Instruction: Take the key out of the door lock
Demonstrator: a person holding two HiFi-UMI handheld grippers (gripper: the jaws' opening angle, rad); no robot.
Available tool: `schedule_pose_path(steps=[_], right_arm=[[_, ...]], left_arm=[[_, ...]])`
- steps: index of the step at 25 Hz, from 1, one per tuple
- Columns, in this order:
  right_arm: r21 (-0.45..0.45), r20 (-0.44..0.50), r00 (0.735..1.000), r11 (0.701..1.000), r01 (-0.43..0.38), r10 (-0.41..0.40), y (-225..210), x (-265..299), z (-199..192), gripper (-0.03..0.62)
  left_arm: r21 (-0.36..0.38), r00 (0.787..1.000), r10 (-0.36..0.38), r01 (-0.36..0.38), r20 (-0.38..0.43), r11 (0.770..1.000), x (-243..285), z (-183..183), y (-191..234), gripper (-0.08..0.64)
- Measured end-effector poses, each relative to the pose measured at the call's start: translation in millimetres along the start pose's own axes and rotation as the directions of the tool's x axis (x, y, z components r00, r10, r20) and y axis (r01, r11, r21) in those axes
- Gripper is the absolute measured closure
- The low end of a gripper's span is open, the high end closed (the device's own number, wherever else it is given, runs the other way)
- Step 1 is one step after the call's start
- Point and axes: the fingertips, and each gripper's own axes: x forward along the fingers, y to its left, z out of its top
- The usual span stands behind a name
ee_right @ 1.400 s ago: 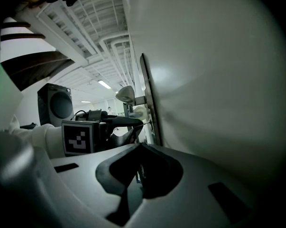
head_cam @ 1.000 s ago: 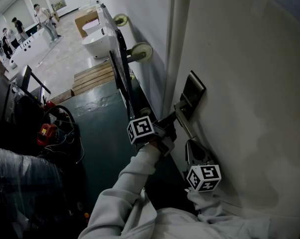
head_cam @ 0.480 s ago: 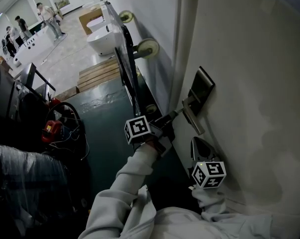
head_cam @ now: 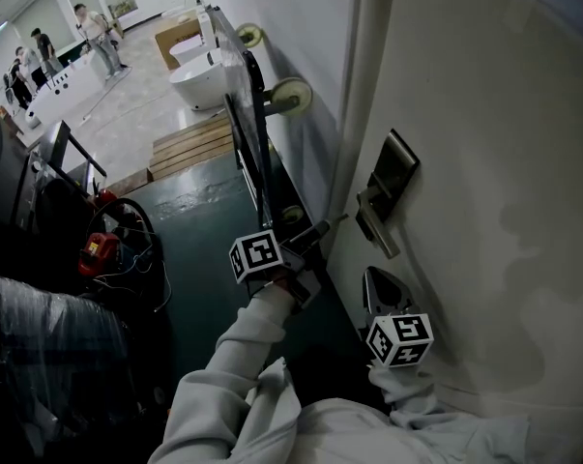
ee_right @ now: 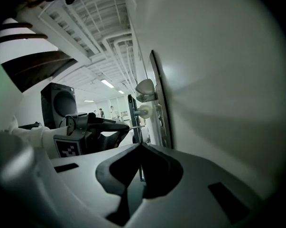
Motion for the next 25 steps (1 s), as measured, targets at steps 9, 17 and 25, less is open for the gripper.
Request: schedule_pose_path(steps=[9,17,25], right_arm=[[-0.039,-0.006,0.998,0.997,-0.066,0.066,24,11,6,0.54],[-0.073,-0.003,0.993,0.99,-0.121,0.121,42,19,13,0.541],[-0.103,-0.005,0.982,0.977,-0.187,0.188,59,27,18,0.541]], left_arm=[[0.148,0.995,0.066,-0.077,0.08,0.986,-39,24,6,0.534],[0.286,0.979,0.095,-0.144,0.178,0.947,-82,33,6,0.534],[0.415,0.952,0.149,-0.253,0.268,0.874,-127,33,3,0.534]])
